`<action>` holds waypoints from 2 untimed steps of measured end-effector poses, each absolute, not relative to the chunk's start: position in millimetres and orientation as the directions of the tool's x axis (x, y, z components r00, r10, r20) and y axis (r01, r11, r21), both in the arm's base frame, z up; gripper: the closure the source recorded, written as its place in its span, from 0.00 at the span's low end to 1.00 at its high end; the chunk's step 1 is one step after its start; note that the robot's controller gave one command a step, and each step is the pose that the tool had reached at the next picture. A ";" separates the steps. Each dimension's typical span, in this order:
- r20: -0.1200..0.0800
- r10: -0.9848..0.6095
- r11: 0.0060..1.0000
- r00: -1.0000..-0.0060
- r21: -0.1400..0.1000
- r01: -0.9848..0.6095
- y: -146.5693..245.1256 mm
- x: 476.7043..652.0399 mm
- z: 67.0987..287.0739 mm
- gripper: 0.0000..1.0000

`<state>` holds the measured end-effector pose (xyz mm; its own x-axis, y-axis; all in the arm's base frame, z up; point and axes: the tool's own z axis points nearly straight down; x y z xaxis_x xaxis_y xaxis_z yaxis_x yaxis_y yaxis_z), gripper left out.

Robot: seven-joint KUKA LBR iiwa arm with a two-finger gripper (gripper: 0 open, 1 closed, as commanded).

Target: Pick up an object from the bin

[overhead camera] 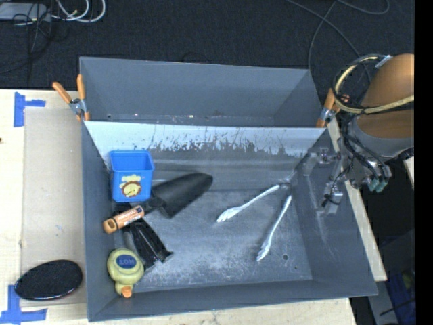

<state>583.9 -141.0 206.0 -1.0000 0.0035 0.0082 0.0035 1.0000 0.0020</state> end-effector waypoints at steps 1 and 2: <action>0.001 -0.001 1.000 -1.000 0.001 -0.001 -140.3 585.6 210.6 0.00; 0.000 -0.138 0.990 -0.990 0.001 -0.138 -145.5 598.5 144.3 0.00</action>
Offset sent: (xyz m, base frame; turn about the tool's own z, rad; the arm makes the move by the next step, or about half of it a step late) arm 0.0263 -0.0110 -0.1360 -0.2884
